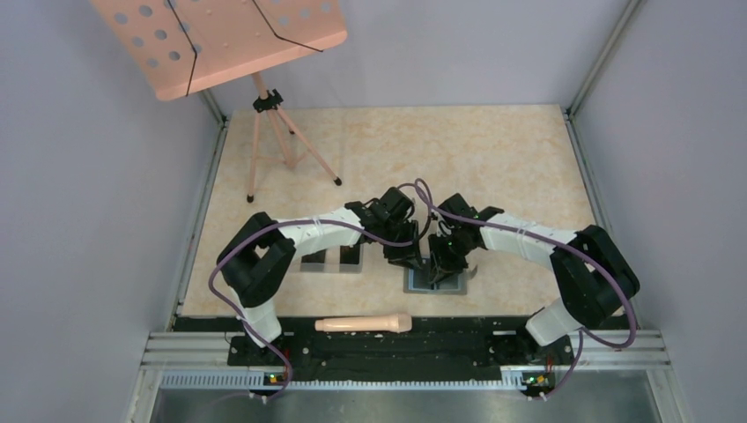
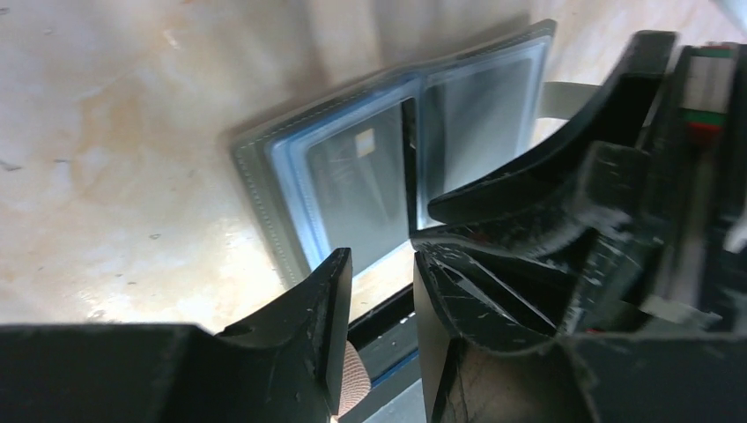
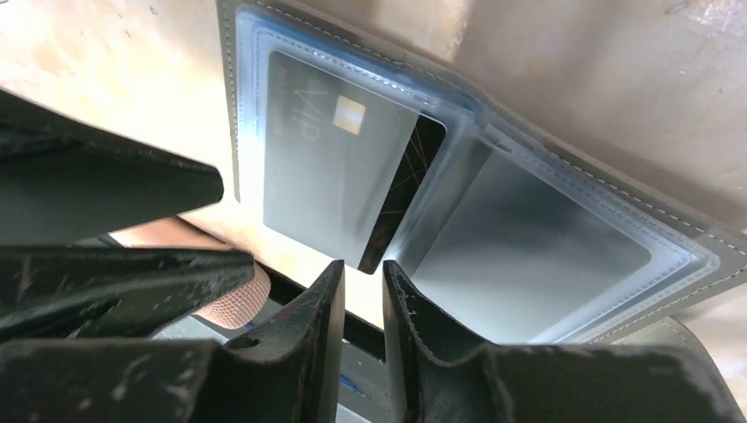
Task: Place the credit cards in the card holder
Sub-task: Turn over the card slot in the card holder.
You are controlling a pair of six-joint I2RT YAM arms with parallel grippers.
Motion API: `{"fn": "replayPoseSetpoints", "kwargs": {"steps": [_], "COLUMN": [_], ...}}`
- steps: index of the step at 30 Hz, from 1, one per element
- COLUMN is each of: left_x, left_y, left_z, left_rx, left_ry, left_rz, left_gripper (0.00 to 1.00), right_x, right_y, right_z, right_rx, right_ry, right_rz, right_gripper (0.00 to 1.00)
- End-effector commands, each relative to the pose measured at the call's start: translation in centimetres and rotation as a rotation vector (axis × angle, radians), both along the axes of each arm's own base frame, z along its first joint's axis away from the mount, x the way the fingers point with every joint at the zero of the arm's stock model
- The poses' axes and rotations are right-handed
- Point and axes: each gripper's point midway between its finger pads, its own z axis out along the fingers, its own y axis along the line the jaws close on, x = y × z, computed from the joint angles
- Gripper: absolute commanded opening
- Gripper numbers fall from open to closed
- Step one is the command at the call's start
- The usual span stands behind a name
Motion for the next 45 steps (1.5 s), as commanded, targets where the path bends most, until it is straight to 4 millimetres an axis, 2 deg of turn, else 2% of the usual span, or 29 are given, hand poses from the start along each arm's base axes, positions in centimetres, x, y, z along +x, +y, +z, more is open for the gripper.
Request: {"fn": "replayPoseSetpoints", "kwargs": {"steps": [1,6,15,24,28,38,42,45], "left_x": [-0.1,-0.2,-0.7,-0.7,-0.8,-0.5,-0.8,-1.0], "left_y": [-1.8,-1.2,0.4,0.6,-0.6,-3.4,-3.6,-3.4], "left_z": [1.4,-0.2,-2.7,-3.3,-2.6,1.8,2.2,1.8], "left_rx": [-0.099,-0.038,0.061,0.124,0.067,-0.142,-0.167,-0.159], "left_ry": [-0.01,0.015,0.05,0.025,0.023,-0.042,-0.038,-0.025], "left_rz": [-0.025,-0.004,0.011,-0.008,-0.029,-0.057,-0.072,-0.071], "left_gripper": [0.37,0.36,0.38,0.38,0.36,0.31,0.3,0.3], "right_x": [0.2,-0.2,-0.9,-0.9,-0.9,-0.4,-0.1,0.2], "right_y": [0.1,-0.1,-0.5,-0.4,-0.3,0.8,1.2,1.4], "right_z": [0.1,-0.8,-2.0,-2.1,-2.2,-1.1,-0.5,0.3], "right_rx": [0.004,-0.004,-0.014,-0.012,-0.007,0.046,0.065,0.081], "right_ry": [-0.052,-0.032,-0.005,0.001,0.005,-0.008,-0.021,-0.036], "right_rz": [0.014,0.013,0.013,0.013,0.014,0.009,0.005,-0.009], "right_gripper": [0.2,0.13,0.09,0.06,0.05,0.07,0.1,0.12]}}
